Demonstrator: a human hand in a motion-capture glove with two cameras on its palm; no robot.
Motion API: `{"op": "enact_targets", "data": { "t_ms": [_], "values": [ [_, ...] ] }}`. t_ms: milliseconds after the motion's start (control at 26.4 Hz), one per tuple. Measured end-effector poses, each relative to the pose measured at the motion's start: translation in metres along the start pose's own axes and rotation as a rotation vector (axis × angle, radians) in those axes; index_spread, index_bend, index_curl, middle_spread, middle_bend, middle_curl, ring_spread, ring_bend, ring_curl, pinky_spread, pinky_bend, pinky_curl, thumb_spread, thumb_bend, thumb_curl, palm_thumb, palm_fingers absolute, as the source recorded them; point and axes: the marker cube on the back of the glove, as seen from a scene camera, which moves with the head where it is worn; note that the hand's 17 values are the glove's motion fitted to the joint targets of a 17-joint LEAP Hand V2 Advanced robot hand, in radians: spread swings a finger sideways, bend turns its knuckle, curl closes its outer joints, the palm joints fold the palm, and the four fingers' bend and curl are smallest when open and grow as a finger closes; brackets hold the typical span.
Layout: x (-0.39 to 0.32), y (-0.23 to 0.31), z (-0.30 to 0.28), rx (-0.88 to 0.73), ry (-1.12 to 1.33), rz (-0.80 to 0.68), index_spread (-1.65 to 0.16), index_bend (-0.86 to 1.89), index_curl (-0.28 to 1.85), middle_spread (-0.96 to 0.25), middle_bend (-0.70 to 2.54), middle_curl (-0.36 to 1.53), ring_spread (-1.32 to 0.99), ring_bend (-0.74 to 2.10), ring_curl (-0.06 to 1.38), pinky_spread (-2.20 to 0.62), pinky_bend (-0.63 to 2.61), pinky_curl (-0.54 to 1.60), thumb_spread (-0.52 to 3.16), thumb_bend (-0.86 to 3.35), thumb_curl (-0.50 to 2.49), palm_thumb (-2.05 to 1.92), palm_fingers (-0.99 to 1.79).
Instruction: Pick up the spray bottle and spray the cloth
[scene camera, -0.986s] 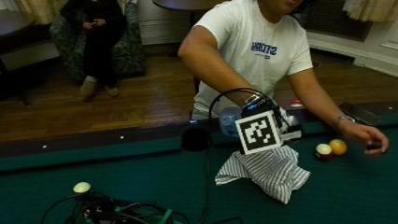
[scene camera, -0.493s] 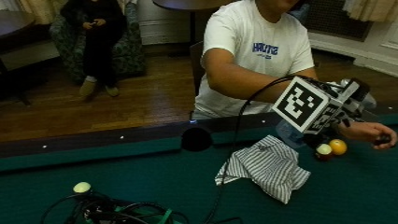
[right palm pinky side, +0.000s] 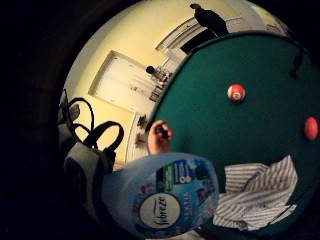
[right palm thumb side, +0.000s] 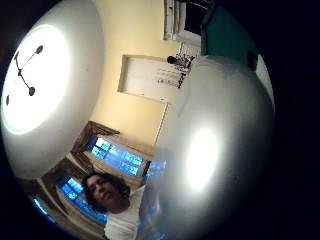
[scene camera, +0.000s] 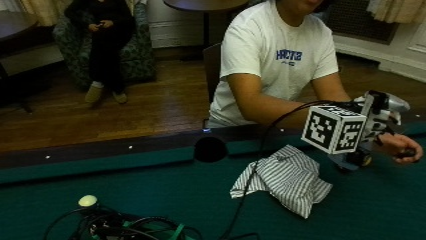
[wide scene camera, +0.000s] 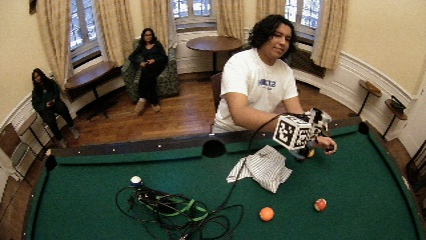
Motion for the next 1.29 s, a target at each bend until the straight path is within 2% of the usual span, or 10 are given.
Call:
{"op": "enact_targets", "data": {
  "t_ms": [265, 569, 834, 1290],
  "values": [
    [0.053, 0.003, 0.045, 0.054, 0.036, -0.049, -0.29, 0.25, 0.67, -0.19, 0.69, 0.57, -0.20, 0.83, 0.49, -0.30, 0.53, 0.43, 0.48, -0.03, 0.83, 0.92, 1.38],
    [0.095, 0.003, 0.079, 0.068, 0.041, -0.028, -0.29, 0.25, 0.67, -0.19, 0.69, 0.57, -0.20, 0.82, 0.49, -0.30, 0.52, 0.43, 0.46, -0.03, 0.83, 0.93, 1.38],
    [0.109, -0.014, 0.097, 0.115, 0.009, -0.041, -0.29, 0.26, 0.67, -0.19, 0.69, 0.57, -0.20, 0.82, 0.49, -0.31, 0.52, 0.43, 0.43, -0.03, 0.84, 0.92, 1.39],
    [0.117, -0.062, 0.122, 0.108, -0.008, -0.061, -0.29, 0.29, 0.68, -0.20, 0.69, 0.57, -0.20, 0.81, 0.49, -0.30, 0.51, 0.43, 0.39, -0.03, 0.84, 0.91, 1.39]
  ]
}}
